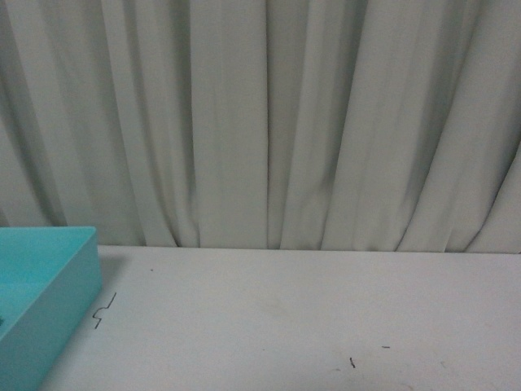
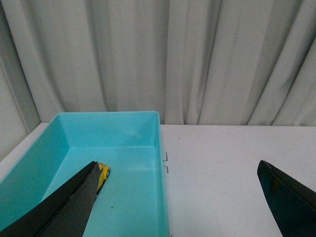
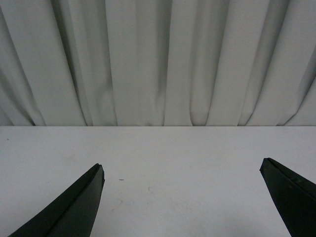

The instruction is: Wind up and store yellow beetle toy

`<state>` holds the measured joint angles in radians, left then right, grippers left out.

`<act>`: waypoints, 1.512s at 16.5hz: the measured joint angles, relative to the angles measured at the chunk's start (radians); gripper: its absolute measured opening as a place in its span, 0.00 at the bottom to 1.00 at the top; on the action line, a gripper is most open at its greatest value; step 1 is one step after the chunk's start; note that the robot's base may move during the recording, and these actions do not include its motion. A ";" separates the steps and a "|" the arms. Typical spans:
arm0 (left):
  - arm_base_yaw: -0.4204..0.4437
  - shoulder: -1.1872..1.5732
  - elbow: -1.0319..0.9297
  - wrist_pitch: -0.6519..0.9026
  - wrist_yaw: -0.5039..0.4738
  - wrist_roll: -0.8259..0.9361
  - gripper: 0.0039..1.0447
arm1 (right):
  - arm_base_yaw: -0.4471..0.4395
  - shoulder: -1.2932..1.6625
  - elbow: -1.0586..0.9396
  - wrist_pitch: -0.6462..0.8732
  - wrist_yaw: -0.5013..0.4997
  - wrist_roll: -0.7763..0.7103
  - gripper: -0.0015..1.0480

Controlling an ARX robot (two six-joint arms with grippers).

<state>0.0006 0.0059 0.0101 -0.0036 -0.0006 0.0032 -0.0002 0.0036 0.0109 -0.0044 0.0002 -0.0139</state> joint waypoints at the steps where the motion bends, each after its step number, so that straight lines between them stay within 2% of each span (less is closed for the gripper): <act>1: 0.000 0.000 0.000 0.001 0.000 0.000 0.94 | 0.000 0.000 0.000 0.000 0.000 0.000 0.94; 25: 0.000 0.000 0.000 0.001 0.000 0.000 0.94 | 0.000 -0.001 0.000 0.001 0.000 0.000 0.94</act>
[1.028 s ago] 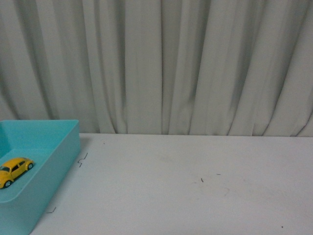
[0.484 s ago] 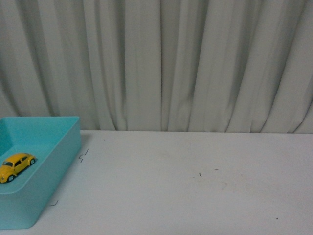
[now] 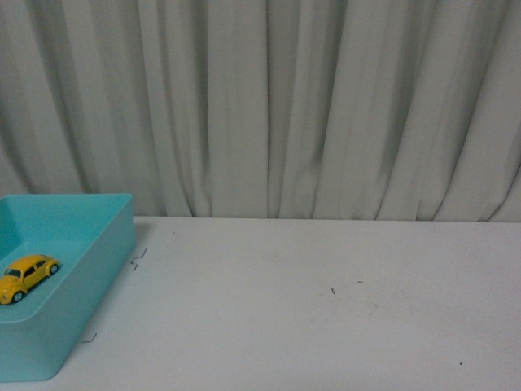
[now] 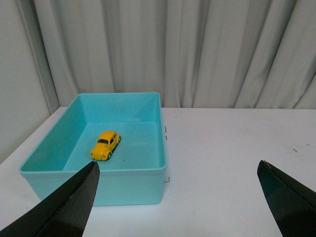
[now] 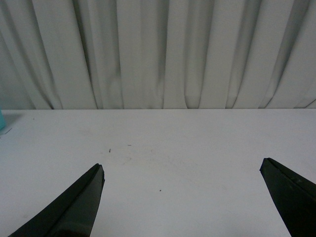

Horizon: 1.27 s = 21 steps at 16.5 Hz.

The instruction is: Wind up and store yellow beetle toy

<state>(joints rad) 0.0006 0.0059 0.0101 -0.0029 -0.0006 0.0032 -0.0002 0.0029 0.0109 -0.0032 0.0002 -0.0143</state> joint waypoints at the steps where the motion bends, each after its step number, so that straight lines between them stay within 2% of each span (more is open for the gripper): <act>1: 0.000 0.000 0.000 0.000 0.000 0.000 0.94 | 0.000 0.000 0.000 0.000 0.000 0.000 0.94; 21: 0.000 0.000 0.000 0.000 0.000 0.000 0.94 | 0.000 0.000 0.000 0.000 0.000 0.004 0.94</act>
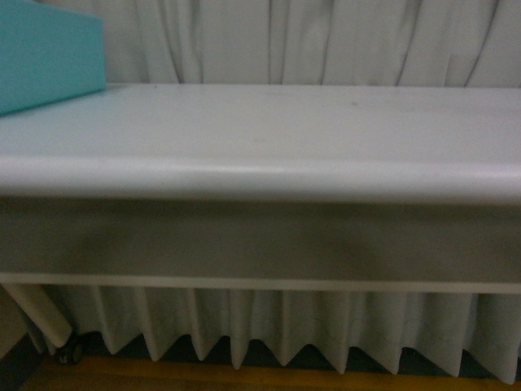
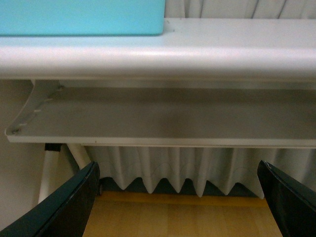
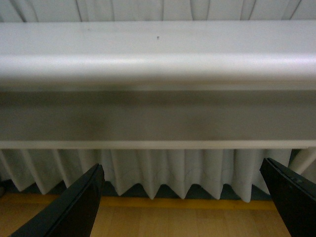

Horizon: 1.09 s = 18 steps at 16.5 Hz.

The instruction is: Wind up and store yellow beetle toy

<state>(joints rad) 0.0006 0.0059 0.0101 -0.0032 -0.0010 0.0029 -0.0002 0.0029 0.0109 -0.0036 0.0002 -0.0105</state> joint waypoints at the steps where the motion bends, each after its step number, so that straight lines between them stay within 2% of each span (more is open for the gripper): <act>1: 0.000 0.000 0.000 0.001 0.000 0.000 0.94 | 0.000 0.000 0.000 -0.001 0.000 0.000 0.94; 18: 0.000 0.000 0.000 -0.002 0.000 0.000 0.94 | 0.000 0.000 0.000 -0.001 0.000 0.000 0.94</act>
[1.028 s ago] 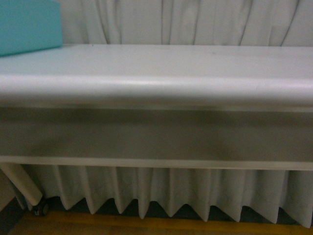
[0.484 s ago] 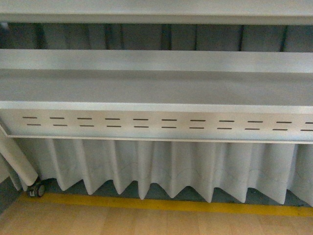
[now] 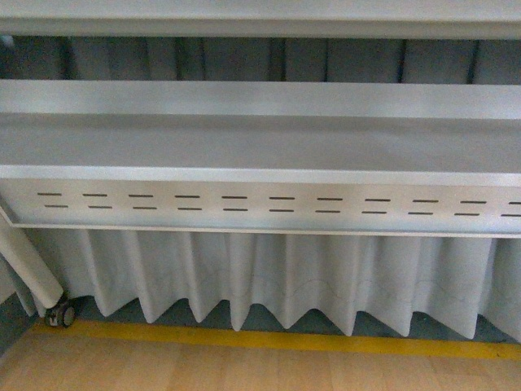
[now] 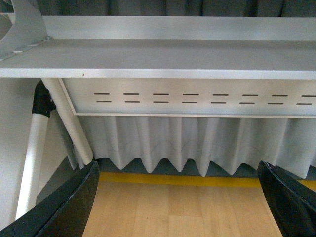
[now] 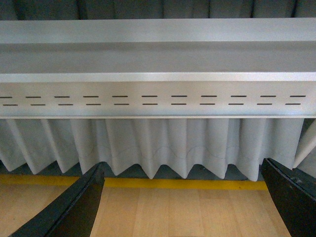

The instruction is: Wind up and store yellow beetle toy

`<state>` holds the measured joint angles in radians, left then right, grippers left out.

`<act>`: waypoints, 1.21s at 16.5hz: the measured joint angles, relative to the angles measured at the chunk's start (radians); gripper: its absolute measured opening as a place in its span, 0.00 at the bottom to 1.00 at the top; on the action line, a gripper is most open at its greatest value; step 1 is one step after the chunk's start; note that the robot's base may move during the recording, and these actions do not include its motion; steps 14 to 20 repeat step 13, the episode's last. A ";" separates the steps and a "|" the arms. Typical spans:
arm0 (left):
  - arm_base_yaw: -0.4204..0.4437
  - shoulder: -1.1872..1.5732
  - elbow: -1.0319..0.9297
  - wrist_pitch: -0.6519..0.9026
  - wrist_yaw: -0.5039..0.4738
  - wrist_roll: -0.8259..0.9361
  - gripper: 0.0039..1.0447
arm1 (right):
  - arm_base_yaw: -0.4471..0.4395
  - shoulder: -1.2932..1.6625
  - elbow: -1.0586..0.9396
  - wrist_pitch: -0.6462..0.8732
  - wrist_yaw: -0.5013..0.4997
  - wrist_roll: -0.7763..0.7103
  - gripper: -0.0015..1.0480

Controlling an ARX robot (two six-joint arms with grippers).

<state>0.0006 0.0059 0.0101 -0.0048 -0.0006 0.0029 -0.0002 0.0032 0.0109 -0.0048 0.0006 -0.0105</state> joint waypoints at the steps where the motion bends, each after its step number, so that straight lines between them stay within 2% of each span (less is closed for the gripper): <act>1: 0.000 0.000 0.000 0.000 0.000 0.000 0.94 | 0.000 0.000 0.000 0.000 0.000 0.000 0.94; 20: 0.000 0.000 0.000 0.000 0.000 0.000 0.94 | 0.000 0.000 0.000 0.000 0.000 0.000 0.94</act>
